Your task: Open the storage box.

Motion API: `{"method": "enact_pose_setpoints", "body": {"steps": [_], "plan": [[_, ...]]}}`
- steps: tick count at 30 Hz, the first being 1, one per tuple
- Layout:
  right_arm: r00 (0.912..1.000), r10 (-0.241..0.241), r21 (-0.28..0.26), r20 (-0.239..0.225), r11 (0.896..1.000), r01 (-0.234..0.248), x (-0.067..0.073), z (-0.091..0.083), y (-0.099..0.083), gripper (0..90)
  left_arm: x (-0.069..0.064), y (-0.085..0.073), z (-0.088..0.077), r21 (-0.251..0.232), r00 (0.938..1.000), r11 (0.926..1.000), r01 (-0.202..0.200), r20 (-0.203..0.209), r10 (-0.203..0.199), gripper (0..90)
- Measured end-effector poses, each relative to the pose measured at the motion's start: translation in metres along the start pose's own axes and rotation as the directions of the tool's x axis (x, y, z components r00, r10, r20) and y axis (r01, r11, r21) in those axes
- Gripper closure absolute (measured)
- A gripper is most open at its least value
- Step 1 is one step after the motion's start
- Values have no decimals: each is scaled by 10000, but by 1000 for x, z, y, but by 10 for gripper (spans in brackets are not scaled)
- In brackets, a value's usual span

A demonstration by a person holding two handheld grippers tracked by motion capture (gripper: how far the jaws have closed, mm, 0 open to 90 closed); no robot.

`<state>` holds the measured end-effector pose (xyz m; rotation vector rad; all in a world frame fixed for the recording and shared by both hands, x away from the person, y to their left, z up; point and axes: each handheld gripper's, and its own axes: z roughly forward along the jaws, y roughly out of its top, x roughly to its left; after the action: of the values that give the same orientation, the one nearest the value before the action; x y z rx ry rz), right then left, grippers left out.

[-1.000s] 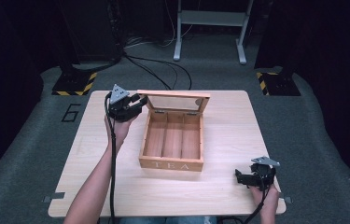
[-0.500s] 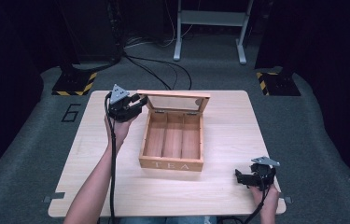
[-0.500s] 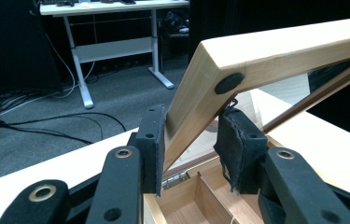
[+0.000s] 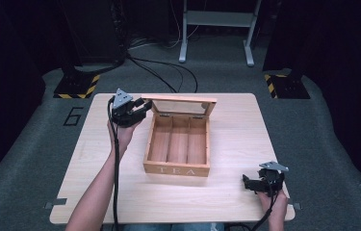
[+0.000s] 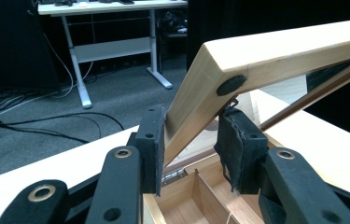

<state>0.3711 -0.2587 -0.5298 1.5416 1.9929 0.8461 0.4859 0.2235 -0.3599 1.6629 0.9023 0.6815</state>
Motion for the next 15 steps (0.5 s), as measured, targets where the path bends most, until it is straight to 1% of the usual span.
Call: {"method": "enact_pose_setpoints", "body": {"steps": [2,10,13,15], "plan": [[10000,5,0,2,10000,-5,0,0,0,0,-2,-2,-1,-53,10000,10000,51,-18,-51,620],[10000,4,4,3,10000,-4,0,0,0,0,-6,-14,-9,-120,10000,9999,-30,71,31,604],[9999,122,1,40,9999,-122,1,0,0,0,-9,-20,-14,-141,9999,9999,-28,141,30,577],[9999,112,-2,39,9999,-112,1,0,0,0,-10,-24,-17,-87,9998,10000,-19,177,21,559]]}}
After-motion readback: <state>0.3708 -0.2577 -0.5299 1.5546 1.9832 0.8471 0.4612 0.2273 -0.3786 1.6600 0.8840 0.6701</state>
